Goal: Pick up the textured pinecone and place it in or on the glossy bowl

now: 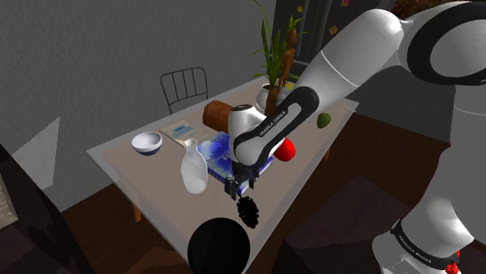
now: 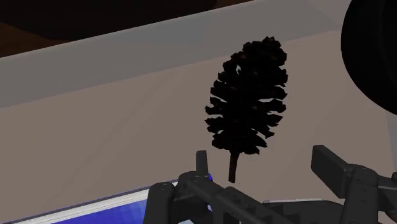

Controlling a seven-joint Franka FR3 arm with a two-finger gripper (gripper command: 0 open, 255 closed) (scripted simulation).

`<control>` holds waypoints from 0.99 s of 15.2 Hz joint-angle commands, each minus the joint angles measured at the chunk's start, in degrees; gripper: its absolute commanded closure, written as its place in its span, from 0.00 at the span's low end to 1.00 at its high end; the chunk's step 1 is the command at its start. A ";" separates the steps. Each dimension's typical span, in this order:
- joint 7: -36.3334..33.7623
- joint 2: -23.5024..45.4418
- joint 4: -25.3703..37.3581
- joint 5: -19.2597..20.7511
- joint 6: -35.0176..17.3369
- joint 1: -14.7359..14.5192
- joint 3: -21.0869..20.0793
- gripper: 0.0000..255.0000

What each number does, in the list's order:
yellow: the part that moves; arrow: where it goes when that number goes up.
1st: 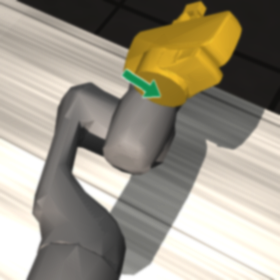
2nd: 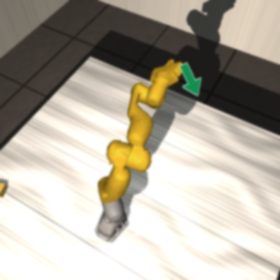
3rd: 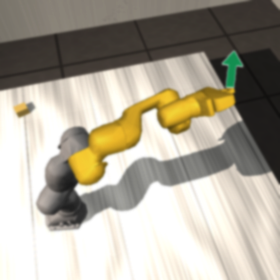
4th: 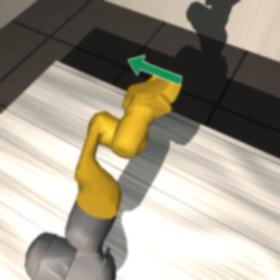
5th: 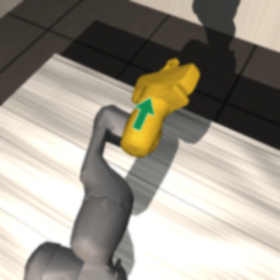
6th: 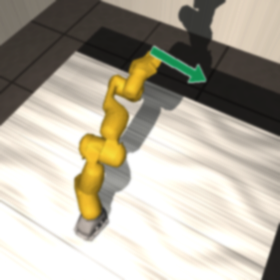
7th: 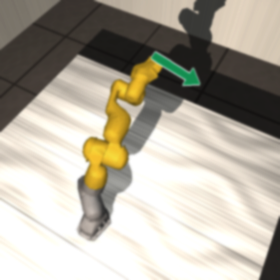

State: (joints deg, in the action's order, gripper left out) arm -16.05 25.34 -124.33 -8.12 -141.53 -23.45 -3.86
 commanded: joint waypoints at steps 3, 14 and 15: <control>-0.30 -3.50 -10.21 -24.70 -11.03 11.62 -7.44 0.00; 1.33 2.61 -8.58 -26.68 -15.84 11.17 -8.90 0.00; 1.33 2.61 -8.58 -26.68 -15.84 11.17 -8.90 0.00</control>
State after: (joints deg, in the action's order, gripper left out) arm -14.73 27.90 -132.93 -34.80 -157.34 -12.28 -12.75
